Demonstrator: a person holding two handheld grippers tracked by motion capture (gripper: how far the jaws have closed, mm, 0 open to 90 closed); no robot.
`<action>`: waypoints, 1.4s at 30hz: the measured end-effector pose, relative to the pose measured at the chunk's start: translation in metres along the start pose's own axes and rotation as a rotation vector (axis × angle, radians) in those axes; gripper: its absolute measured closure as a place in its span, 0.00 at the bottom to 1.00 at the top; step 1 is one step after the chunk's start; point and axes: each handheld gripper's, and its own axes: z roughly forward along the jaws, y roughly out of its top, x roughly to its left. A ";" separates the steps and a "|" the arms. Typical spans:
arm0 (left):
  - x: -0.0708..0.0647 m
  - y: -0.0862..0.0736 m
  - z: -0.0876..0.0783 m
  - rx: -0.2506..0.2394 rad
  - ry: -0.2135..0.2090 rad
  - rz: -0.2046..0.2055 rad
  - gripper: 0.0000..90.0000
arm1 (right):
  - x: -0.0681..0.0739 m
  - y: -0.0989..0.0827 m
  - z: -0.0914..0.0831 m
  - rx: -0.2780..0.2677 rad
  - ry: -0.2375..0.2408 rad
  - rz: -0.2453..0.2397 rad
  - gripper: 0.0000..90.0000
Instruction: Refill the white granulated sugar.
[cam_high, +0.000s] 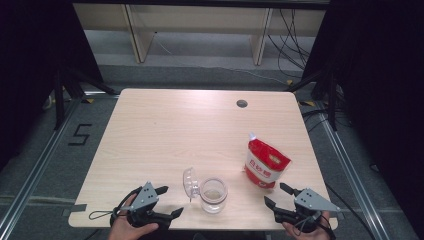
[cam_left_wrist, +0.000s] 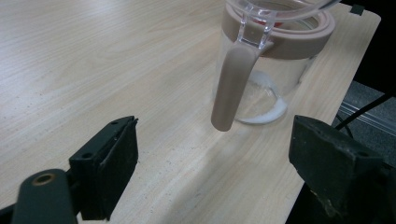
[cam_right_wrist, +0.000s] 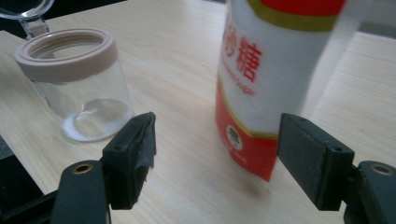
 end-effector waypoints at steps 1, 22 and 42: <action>0.000 0.000 0.000 0.000 0.000 -0.001 0.17 | -0.003 0.000 -0.001 -0.007 -0.010 -0.026 0.33; -0.002 -0.001 0.003 -0.004 -0.002 -0.008 0.17 | -0.028 0.002 0.026 -0.068 -0.017 -0.010 0.25; -0.001 -0.002 0.004 0.011 -0.013 0.012 0.17 | -0.035 0.003 0.058 -0.072 0.029 -0.067 0.29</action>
